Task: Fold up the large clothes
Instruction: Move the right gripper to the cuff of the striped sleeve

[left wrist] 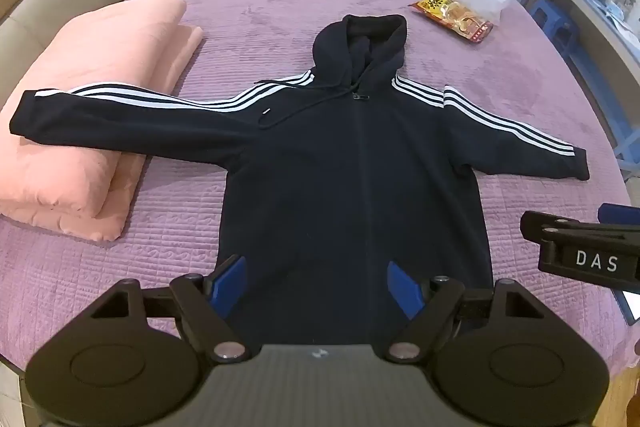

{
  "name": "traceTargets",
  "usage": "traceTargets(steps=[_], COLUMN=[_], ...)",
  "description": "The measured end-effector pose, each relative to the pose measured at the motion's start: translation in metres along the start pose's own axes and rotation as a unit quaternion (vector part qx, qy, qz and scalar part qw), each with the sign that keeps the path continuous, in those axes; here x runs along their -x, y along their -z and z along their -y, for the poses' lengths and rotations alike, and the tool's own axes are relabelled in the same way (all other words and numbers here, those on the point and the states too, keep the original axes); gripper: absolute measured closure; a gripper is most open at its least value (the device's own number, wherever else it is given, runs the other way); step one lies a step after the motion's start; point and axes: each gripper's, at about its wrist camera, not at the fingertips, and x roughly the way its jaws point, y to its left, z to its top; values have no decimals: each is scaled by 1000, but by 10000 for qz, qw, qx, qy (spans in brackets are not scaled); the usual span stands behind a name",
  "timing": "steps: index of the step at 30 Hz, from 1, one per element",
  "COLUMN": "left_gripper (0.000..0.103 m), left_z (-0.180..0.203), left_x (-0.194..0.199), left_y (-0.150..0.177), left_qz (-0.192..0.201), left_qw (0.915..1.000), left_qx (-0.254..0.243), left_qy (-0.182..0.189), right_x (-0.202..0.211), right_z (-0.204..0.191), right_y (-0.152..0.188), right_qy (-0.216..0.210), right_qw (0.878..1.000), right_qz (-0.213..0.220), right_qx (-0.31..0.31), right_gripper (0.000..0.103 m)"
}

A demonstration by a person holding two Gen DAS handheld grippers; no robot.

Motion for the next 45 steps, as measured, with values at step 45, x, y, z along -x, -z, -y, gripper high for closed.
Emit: traceTargets(steps=[45], left_gripper=[38], left_z=[7], left_x=[-70], left_y=[-26], left_qz=[-608], left_qw=[9956], left_qx=[-454], left_qy=[554], right_x=[-55], right_z=[37], right_y=[-8], right_qy=[517], right_qw=[9934], right_qz=[-269], right_qx=[-992], right_gripper=[1])
